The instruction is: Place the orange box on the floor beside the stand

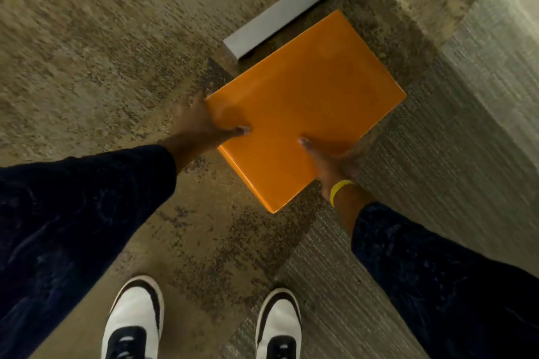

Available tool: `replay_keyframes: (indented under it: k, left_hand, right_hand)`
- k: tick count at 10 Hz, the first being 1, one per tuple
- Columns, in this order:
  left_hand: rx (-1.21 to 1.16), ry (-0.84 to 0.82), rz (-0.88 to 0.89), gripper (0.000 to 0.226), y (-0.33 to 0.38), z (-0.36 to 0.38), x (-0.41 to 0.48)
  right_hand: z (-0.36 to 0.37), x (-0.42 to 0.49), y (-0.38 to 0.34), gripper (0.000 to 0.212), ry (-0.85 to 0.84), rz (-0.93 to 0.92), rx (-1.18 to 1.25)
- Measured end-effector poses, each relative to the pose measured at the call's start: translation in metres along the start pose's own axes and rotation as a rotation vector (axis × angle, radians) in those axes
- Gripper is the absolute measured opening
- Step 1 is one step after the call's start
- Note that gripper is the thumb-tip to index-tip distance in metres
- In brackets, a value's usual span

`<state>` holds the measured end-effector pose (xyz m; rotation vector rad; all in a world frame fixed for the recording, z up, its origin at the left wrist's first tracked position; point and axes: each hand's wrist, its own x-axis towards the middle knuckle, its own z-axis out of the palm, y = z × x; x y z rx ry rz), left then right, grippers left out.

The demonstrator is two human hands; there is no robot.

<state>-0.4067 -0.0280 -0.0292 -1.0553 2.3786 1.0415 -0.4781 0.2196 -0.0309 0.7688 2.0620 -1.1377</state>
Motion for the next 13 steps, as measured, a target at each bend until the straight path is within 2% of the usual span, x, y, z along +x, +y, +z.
replay_keyframes:
  k: [1,3,5,7,9,11,12,13]
  left_hand:
    - [-0.377,-0.060,-0.067,0.109,0.002,0.001,0.001]
    - [-0.477,0.032,0.004,0.097,0.013,-0.005,0.010]
    - [-0.535,0.018,0.039,0.090,0.029,-0.018,0.034]
    - [-0.474,0.052,0.080,0.084,0.048,-0.027,0.060]
    - [-0.447,0.059,0.072,0.089,0.059,-0.027,0.070]
    - [-0.333,0.055,0.143,0.075,0.055,-0.029,0.069]
    - [-0.167,0.052,0.171,0.086,0.047,-0.028,0.064]
    - [-0.032,0.035,0.202,0.105,0.038,-0.025,0.051]
  right_hand:
    - [0.005,0.000,0.006,0.119,-0.079,-0.023,0.221]
    - [0.005,0.005,-0.016,0.122,0.043,-0.240,0.278]
    - [0.002,0.016,-0.048,0.119,0.045,-0.324,0.172]
    - [-0.001,0.025,-0.074,0.113,0.053,-0.317,0.142]
    - [-0.001,0.033,-0.088,0.110,0.065,-0.313,0.166]
    - [-0.006,0.033,-0.089,0.108,0.068,-0.346,0.027]
    - [-0.005,0.027,-0.087,0.104,0.112,-0.365,-0.091]
    - [-0.007,0.011,-0.081,0.100,0.191,-0.537,-0.324]
